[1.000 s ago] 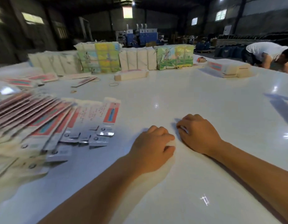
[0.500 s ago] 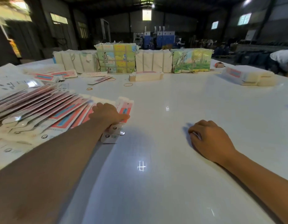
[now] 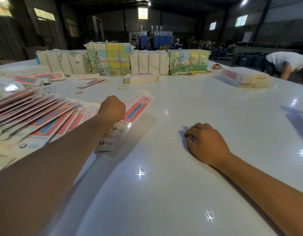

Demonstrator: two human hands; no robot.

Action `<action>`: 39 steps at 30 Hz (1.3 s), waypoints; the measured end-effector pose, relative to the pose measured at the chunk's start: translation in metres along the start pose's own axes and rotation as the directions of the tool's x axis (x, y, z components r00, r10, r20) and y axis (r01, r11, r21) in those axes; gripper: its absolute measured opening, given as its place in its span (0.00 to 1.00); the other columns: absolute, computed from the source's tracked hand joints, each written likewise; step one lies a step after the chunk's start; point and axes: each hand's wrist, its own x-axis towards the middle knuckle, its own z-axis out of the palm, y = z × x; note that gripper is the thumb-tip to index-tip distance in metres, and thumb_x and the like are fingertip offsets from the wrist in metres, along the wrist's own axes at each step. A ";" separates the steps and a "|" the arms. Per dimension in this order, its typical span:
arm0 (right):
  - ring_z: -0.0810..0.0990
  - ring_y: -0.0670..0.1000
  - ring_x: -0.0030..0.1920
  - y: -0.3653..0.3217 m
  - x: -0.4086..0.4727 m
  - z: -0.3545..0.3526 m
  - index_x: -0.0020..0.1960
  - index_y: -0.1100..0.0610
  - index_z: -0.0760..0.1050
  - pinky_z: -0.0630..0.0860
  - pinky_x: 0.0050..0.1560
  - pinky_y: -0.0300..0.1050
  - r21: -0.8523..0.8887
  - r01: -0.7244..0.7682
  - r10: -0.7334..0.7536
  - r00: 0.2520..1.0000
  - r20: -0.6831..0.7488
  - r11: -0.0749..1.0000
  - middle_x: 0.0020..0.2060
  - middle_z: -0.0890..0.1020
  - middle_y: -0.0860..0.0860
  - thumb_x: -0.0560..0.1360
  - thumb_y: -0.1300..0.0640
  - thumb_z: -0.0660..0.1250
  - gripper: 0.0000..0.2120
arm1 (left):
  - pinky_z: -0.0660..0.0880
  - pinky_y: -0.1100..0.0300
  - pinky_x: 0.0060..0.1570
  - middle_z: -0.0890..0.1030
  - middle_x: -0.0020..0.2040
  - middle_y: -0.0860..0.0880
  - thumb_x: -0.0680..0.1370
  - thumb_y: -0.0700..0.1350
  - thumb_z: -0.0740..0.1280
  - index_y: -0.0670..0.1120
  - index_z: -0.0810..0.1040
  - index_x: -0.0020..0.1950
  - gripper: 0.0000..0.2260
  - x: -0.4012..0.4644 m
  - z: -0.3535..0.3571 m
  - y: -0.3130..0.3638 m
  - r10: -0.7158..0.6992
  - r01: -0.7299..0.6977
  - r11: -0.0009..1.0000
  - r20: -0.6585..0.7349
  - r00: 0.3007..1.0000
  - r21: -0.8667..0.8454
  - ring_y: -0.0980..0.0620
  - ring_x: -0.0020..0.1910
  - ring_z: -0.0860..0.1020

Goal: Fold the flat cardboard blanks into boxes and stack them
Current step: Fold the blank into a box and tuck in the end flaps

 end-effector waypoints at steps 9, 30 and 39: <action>0.73 0.60 0.47 0.002 0.001 0.000 0.42 0.61 0.72 0.69 0.41 0.47 0.010 -0.020 0.020 1.000 -0.020 1.000 0.43 0.78 0.58 0.76 0.57 0.60 0.08 | 0.73 0.68 0.29 0.80 0.43 0.51 0.82 0.45 0.55 0.44 0.77 0.48 0.12 -0.097 0.024 -0.009 0.473 -0.453 0.878 0.148 0.868 -0.154 0.56 0.36 0.79; 0.73 0.49 0.31 -0.003 0.000 -0.016 0.46 0.63 0.81 0.67 0.31 0.39 0.903 -0.370 0.190 0.924 0.333 0.219 0.35 0.81 0.56 0.75 0.66 0.65 0.05 | 0.78 0.59 0.34 0.82 0.46 0.49 0.76 0.56 0.47 0.46 0.74 0.45 0.20 -0.105 0.027 -0.022 0.583 -0.585 0.811 -0.070 0.809 -0.010 0.51 0.36 0.80; 0.74 0.50 0.24 -0.004 -0.003 -0.024 0.46 0.64 0.74 0.70 0.22 0.38 0.912 -0.409 0.046 0.912 0.408 0.009 0.38 0.79 0.61 0.71 0.75 0.63 0.10 | 0.76 0.58 0.37 0.81 0.49 0.50 0.73 0.61 0.48 0.47 0.77 0.50 0.24 -0.109 0.029 -0.019 0.645 -0.643 0.764 -0.061 0.762 0.056 0.50 0.40 0.80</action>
